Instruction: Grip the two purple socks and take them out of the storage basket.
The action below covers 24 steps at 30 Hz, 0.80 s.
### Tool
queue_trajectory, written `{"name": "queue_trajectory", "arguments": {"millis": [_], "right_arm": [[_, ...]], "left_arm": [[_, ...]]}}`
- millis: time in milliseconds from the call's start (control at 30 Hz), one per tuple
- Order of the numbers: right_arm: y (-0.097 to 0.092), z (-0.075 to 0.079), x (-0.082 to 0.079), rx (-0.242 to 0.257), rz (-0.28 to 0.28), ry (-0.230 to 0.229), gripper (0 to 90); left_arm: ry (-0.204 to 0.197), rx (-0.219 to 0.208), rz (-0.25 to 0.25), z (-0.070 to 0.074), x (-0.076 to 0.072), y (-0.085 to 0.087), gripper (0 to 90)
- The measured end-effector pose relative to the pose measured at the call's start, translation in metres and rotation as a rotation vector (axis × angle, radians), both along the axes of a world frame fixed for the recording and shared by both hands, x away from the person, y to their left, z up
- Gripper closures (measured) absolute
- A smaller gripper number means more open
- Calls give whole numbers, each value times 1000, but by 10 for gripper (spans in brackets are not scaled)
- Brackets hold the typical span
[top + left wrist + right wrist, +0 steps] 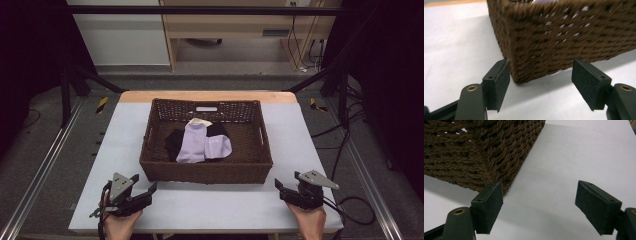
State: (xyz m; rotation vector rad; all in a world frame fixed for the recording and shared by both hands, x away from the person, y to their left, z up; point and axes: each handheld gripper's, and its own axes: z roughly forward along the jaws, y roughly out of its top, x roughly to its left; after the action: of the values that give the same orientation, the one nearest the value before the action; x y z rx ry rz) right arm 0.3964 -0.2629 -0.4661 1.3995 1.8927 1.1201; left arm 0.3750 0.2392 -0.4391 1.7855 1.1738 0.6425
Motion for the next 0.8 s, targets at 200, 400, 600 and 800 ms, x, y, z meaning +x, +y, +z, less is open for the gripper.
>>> {"name": "queue_trajectory", "arguments": {"millis": [200,400,600,800], "right_arm": [[0,0,0,5,5,-2,228],[0,0,-2,-6,8,-7,236],[-1,0,-2,-15,6,-15,238],[0,0,-2,-15,8,-9,241]], "left_arm": [[-53,-26,-29,20,-5,-3,301],[-87,-31,-43,45,-2,-8,305],[-106,-34,-58,63,8,-14,304],[-118,-36,-82,82,22,-22,302]]}}
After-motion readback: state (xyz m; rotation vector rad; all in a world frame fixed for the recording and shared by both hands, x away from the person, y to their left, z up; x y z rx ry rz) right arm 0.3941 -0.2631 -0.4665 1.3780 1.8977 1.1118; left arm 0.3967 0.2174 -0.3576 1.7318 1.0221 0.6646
